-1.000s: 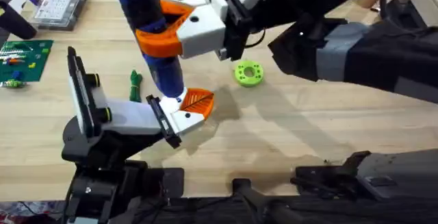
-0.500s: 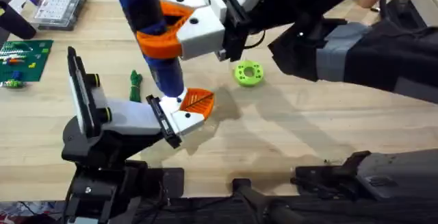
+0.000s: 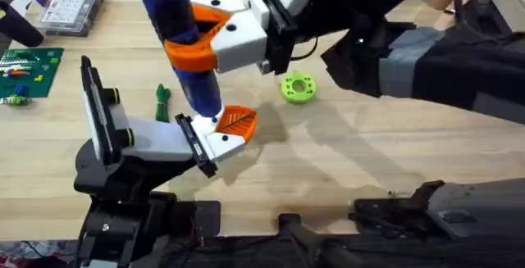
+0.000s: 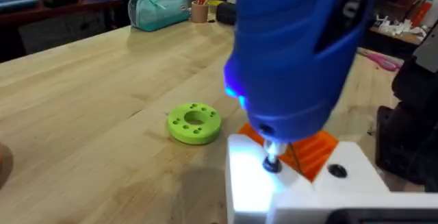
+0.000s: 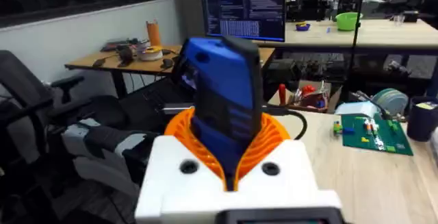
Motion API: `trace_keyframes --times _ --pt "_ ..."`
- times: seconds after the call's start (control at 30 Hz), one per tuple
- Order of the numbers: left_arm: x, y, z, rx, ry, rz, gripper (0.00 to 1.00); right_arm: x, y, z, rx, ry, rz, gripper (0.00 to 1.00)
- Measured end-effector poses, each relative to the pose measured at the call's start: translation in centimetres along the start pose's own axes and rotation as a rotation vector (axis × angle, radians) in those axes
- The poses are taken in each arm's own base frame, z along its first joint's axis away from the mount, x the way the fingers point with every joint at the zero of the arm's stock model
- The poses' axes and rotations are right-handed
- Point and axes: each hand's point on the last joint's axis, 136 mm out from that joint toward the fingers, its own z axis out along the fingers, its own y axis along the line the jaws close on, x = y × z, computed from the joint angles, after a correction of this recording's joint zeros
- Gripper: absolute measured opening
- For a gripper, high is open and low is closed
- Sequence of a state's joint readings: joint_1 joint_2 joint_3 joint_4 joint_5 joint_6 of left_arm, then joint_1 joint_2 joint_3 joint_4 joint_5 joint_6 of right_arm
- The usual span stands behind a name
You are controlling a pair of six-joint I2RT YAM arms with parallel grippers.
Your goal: Pick up the gripper from the table and insert it into the empty holder that is missing its gripper. Then pick up a screw, insert it into the mounting hole, and use the screwdriver to tighten it. Finally, clean up the table by picking up the vegetable and placing it into the bucket.
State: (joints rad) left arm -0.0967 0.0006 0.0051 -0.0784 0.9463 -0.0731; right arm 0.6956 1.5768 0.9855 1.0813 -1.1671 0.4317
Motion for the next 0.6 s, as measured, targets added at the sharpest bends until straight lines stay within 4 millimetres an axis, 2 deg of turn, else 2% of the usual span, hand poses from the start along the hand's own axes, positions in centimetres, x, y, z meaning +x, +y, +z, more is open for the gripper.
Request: trace_keyframes --times 0.6 --pt "0.00 0.00 0.00 0.000 0.000 0.000 0.018 0.07 0.02 0.05 -0.001 0.002 -0.016 0.040"
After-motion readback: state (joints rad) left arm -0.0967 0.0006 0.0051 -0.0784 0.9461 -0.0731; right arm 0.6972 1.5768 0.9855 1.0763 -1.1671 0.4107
